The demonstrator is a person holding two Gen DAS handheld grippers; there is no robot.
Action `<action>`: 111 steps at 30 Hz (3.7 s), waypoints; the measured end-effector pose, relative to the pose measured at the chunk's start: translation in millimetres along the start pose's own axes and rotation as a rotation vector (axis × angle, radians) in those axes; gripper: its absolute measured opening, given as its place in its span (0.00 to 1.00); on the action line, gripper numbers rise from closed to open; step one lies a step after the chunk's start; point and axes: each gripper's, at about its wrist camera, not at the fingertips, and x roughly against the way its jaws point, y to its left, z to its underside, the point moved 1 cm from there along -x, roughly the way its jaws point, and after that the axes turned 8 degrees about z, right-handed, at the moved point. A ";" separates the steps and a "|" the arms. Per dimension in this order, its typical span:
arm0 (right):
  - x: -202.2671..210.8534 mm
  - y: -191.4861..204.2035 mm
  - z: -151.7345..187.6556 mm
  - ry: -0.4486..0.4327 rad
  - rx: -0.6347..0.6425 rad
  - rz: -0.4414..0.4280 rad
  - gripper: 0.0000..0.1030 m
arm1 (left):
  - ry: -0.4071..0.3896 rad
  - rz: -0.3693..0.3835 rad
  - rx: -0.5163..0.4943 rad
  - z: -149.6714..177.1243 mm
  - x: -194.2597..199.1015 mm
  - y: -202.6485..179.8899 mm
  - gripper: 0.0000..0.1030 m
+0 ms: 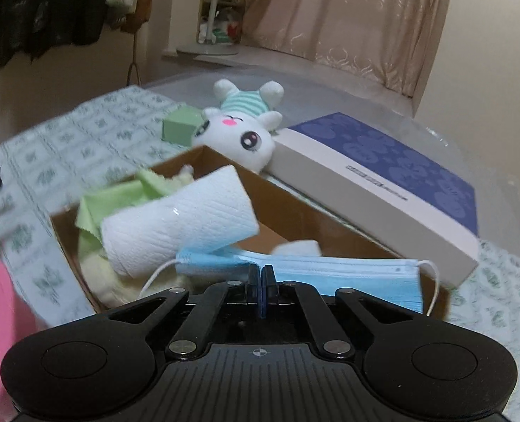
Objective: Organize soft objects
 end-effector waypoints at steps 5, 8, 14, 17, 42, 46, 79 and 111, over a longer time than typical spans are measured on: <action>-7.0 8.6 1.0 0.028 -0.015 -0.013 0.01 | 0.008 0.003 0.006 1.2 -3.7 -2.5 0.44; -12.1 8.9 6.2 0.073 0.001 0.017 0.01 | 0.010 0.009 -0.006 1.5 -4.9 -7.0 0.44; 1.9 -4.8 19.9 0.094 -0.016 0.008 0.32 | 0.004 0.018 -0.037 -1.5 -1.6 -19.5 0.44; 18.4 -13.7 25.3 0.059 -0.049 0.032 0.48 | -0.002 0.027 -0.053 -8.9 -0.4 -27.0 0.44; 198.6 -65.5 45.1 0.026 -0.386 -0.019 0.65 | 0.027 0.134 -0.187 -54.9 69.0 -162.6 0.44; 227.8 -51.9 43.8 0.021 -0.387 0.001 0.65 | 0.002 0.112 -0.240 -48.7 98.9 -185.8 0.45; 399.6 58.0 134.2 -0.039 -0.443 0.039 0.67 | -0.033 -0.005 -0.209 115.3 266.4 -304.6 0.58; 423.7 141.2 190.1 0.026 -0.454 0.093 0.67 | -0.004 -0.005 -0.129 202.0 276.7 -298.8 0.58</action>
